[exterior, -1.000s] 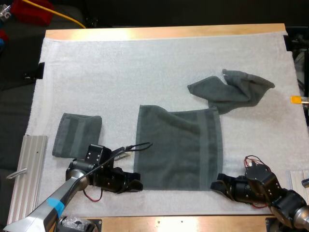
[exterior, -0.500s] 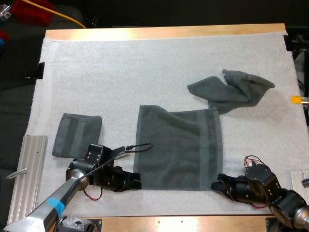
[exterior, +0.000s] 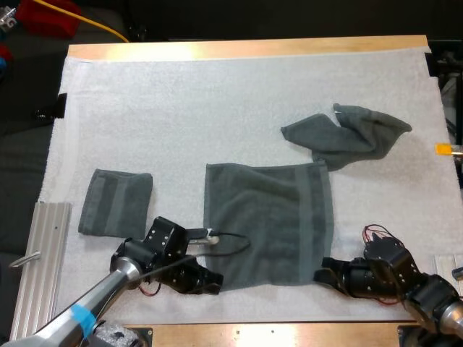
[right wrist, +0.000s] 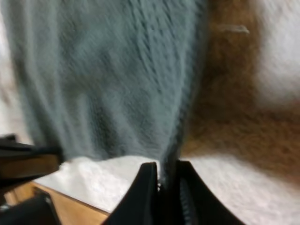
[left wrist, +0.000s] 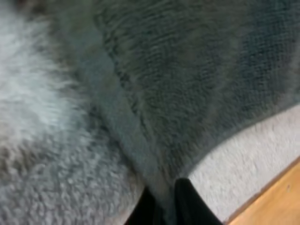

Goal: Pick towel from pile, fold and stack

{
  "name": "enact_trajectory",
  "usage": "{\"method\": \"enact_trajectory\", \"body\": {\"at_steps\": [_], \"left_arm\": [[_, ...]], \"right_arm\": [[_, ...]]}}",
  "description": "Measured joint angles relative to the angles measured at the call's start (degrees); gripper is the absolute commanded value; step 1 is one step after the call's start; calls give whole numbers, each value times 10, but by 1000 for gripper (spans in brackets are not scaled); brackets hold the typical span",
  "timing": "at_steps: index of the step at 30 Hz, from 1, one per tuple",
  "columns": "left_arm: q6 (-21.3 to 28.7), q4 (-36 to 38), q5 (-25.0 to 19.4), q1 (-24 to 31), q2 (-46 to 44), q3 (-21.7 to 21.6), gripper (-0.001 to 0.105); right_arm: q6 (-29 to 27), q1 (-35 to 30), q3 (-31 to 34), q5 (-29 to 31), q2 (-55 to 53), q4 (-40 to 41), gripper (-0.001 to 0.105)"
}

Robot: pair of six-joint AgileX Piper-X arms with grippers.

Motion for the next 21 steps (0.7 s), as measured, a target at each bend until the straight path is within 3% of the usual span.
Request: {"method": "enact_trajectory", "body": {"at_steps": [12,15,21], "left_arm": [[52,132,-52,-5,-60,-68,0],[78,170,-76,-5,-72,-83,0],[143,236,-81,-5,-84,-96,0]], "right_arm": [[-92,0,-74,3,0,153,3],[-116,0,-91,7,0,194,3],[-149,10,-115,7,0,259,3]]}}
